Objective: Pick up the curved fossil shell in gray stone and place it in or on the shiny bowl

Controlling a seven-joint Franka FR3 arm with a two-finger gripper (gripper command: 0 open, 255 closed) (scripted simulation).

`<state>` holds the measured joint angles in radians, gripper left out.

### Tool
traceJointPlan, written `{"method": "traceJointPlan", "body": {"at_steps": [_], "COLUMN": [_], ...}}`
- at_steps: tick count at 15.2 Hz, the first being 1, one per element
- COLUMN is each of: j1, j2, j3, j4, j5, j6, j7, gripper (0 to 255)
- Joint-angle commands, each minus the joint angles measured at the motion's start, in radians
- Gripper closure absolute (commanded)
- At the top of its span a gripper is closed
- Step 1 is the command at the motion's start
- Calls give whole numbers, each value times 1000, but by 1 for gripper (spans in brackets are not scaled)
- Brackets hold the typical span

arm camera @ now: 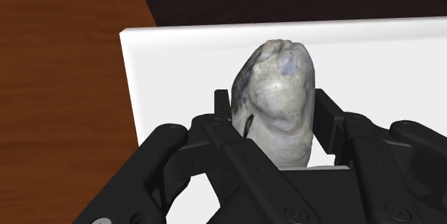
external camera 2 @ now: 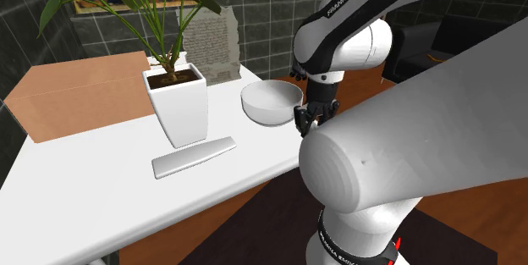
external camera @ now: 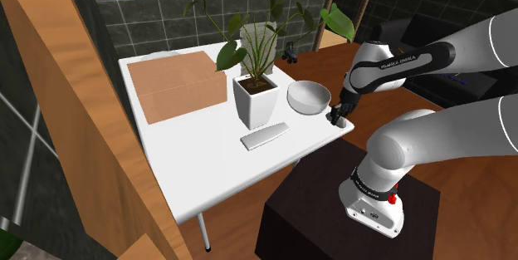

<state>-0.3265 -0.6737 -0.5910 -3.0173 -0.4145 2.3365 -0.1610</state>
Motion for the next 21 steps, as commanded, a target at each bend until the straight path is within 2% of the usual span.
{"method": "traceJointPlan", "body": {"at_steps": [1,11,21], "j1": [-3,-3,11], "j2": [-33,-172,-248], "j3": [13,79,136], "j4": [11,82,180], "j5": [7,57,107], "j6": [-43,-251,-422], "j7": [1,7,13], "gripper": [255,255,255]}}
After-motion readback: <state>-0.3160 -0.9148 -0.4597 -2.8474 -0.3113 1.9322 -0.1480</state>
